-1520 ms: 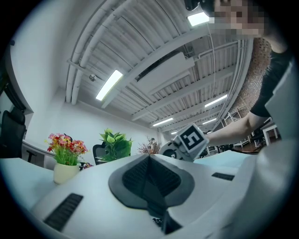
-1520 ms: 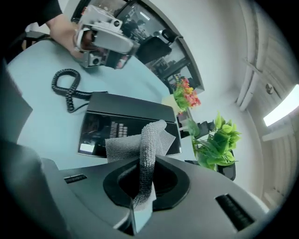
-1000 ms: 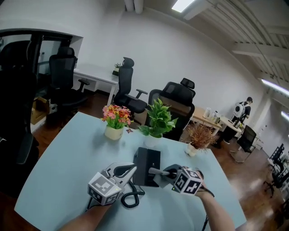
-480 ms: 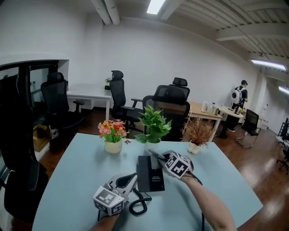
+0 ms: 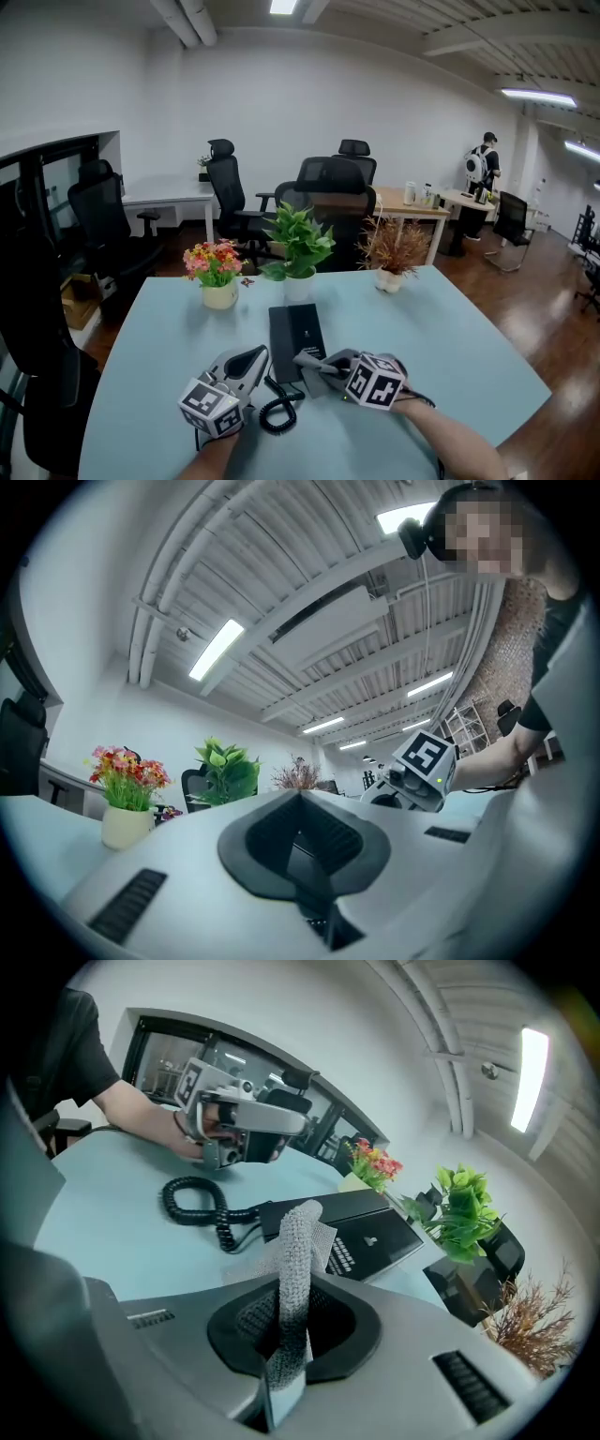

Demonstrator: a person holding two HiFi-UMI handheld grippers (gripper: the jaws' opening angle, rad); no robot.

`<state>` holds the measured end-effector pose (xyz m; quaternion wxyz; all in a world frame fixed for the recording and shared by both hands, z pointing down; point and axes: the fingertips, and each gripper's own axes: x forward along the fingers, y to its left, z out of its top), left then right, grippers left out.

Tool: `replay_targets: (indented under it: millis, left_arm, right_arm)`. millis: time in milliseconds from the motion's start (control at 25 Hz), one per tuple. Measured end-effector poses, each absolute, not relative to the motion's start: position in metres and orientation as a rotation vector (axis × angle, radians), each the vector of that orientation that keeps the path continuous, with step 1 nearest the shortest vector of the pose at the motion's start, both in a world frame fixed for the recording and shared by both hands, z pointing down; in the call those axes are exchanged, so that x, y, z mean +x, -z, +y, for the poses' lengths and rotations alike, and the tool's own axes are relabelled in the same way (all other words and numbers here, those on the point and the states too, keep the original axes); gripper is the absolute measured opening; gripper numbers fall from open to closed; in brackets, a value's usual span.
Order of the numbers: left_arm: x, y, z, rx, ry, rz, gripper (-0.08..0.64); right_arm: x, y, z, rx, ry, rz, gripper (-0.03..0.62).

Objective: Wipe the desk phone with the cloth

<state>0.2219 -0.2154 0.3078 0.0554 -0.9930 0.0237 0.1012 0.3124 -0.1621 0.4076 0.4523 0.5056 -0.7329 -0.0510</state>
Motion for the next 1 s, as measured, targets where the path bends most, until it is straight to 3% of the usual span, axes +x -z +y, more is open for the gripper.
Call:
replay_targets:
  millis: [240,520,1000]
  left_arm:
    - [0.225,-0.310,-0.205,-3.018,-0.301,0.033,-0.002]
    - [0.230,-0.310,-0.198,-3.025,-0.298,-0.008,-0.002]
    - [0.245,-0.317,-0.204,-3.027,-0.293,-0.076,0.000]
  right_arm:
    - [0.288,-0.404,-0.138,1.277,0.081,-2.046,-0.012]
    - [0.313,-0.321,-0.130,1.627,0.044,-2.716,-0.011]
    - [0.348,-0.307,-0.096,1.754,0.233,-2.830,-0.011]
